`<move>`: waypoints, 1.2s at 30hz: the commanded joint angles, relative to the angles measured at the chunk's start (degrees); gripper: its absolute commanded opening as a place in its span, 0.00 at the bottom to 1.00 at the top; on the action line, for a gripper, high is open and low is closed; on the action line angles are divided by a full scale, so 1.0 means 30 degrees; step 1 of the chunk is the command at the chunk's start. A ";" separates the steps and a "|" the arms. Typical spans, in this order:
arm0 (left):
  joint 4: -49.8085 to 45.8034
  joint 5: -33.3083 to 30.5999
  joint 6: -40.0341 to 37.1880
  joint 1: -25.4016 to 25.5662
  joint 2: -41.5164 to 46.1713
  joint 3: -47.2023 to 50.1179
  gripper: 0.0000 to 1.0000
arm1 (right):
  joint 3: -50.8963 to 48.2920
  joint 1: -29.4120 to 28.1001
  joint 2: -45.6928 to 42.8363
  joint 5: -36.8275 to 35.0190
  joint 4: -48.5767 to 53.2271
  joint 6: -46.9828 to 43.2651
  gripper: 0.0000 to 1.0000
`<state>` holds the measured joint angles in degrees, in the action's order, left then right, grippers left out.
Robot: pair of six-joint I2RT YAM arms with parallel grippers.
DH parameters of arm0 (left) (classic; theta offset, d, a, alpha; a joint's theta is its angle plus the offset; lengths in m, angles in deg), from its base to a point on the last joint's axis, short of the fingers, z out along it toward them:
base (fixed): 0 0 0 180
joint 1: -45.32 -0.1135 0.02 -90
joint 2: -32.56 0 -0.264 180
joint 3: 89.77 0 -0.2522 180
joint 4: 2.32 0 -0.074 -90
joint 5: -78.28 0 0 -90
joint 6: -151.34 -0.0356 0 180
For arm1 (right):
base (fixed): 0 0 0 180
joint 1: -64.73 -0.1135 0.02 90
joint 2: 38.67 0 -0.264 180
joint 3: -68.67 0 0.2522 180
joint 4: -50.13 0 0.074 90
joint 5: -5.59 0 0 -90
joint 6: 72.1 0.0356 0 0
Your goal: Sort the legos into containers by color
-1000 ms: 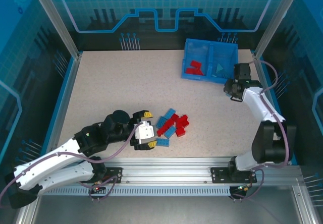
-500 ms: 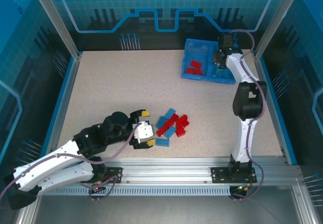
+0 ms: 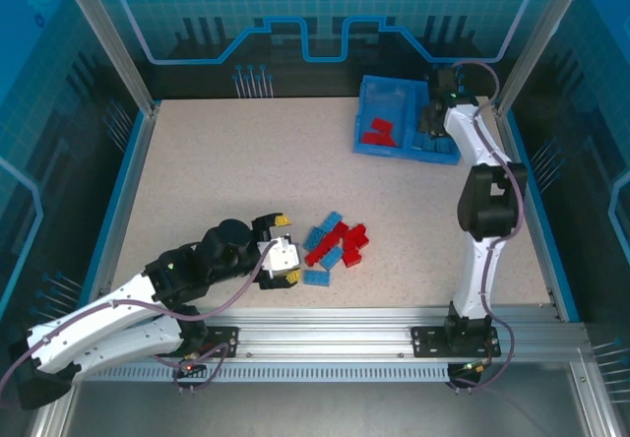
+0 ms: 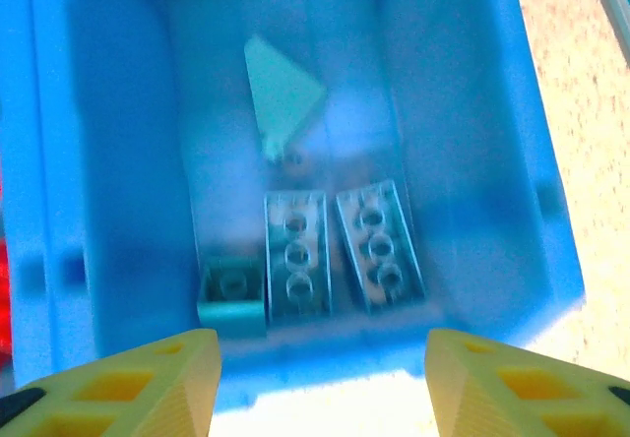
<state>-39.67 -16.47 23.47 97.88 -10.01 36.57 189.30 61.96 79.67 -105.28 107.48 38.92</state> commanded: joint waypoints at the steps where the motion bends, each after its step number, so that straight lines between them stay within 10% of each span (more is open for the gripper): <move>1: 0.0723 -0.0173 0.0076 -0.0085 0.0475 0.0270 0.99 | -0.3356 -0.0431 -0.3483 0.1547 -0.1244 0.0502 0.60; 7: -0.0305 0.0823 -0.0350 -0.0087 0.0955 0.0061 0.99 | -1.0559 -0.2821 -1.0055 0.4559 -0.2668 0.0676 0.62; 17: -0.0778 0.1685 -0.0857 -0.0057 0.1175 0.0130 0.99 | -1.9783 -1.1934 -1.6365 0.4384 -0.2870 0.4603 0.69; 29: -0.1854 0.2713 -0.1923 -0.0057 0.0888 0.0321 0.99 | -2.1286 -1.5557 -1.2745 0.5241 -0.7398 0.2643 0.80; 36: -0.2042 0.2544 -0.2037 -0.0057 0.0862 0.0351 0.99 | -2.0814 -1.5630 -0.9652 0.4334 -0.9125 0.2921 0.60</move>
<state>-44.57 -10.35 18.75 97.88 -7.30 36.87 125.30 15.96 49.14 -90.76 83.33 47.31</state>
